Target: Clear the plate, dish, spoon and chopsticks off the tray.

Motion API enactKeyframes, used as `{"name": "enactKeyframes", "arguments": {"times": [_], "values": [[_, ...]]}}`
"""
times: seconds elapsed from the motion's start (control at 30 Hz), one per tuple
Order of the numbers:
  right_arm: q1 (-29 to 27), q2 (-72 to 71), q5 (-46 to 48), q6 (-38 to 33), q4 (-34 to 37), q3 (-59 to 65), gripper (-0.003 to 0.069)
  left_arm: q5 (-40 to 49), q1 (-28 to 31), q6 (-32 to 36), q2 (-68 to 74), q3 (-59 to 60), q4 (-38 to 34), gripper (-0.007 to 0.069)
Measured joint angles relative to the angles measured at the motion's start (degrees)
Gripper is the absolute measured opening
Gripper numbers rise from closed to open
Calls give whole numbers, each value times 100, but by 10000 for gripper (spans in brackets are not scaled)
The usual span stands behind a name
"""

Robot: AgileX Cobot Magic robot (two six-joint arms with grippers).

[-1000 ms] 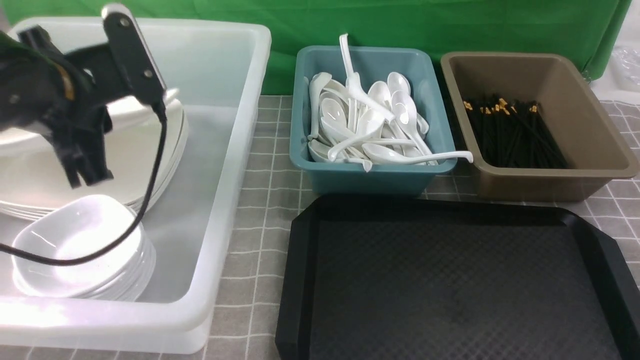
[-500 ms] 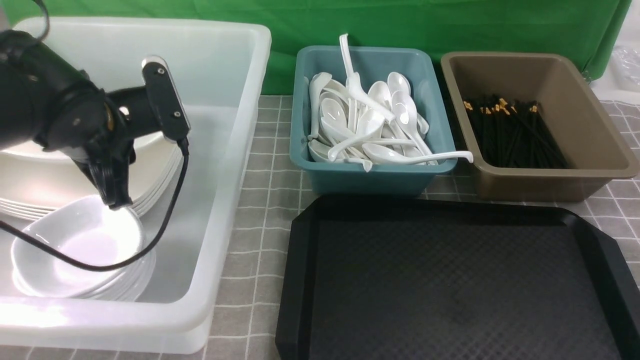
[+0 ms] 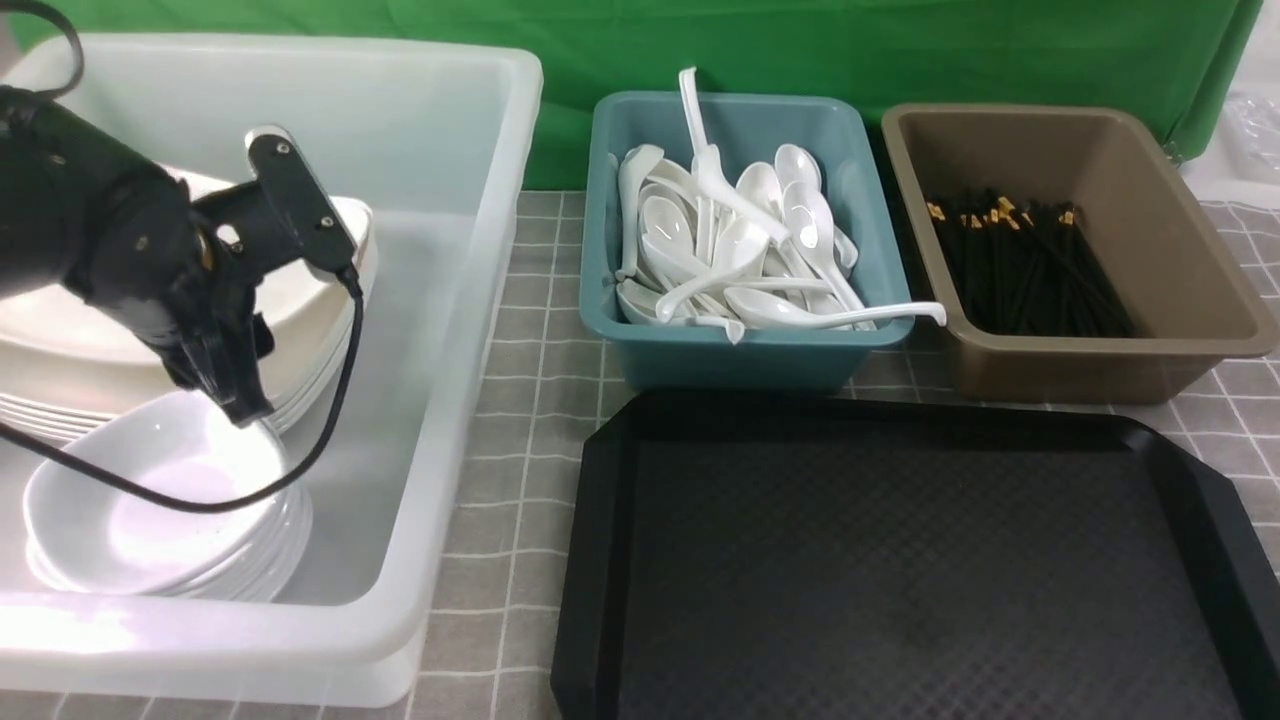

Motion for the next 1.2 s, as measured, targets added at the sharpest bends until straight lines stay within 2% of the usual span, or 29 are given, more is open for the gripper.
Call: {"name": "enactKeyframes", "arguments": {"times": [0.2, 0.3, 0.47, 0.57, 0.67, 0.77, 0.8, 0.87, 1.03, 1.2], "values": [[0, 0, 13, 0, 153, 0, 91, -18, 2, 10, 0, 0, -219, 479], [0, 0, 26, -6, 195, 0, 91, -58, 2, 10, -86, 0, -423, 495], [0, 0, 46, -62, 284, 0, 91, -347, 2, 14, -700, 0, -1336, 494], [0, 0, 51, -98, 299, 0, 91, -467, 2, 14, -1612, 0, -2632, 446], [0, 0, 65, -111, 305, 0, 91, -454, 2, 115, -2533, 7, -3814, 316], [0, 0, 77, -111, 305, 0, 91, -480, 2, 598, -3689, 320, -4901, 101], [0, 0, 76, -111, 305, 0, 91, -499, 2, 667, -3767, 357, -4963, 83], [0, 0, 78, -111, 305, 0, 91, -772, -61, 1131, -4832, 1017, -5764, 21], [0, 0, 83, -111, 305, 0, 91, -1464, -495, 1809, -6390, 2285, -6634, 5], [0, 0, 83, -111, 305, 0, 34, -1793, -732, 1955, -7479, 3265, -6781, 5]]}}
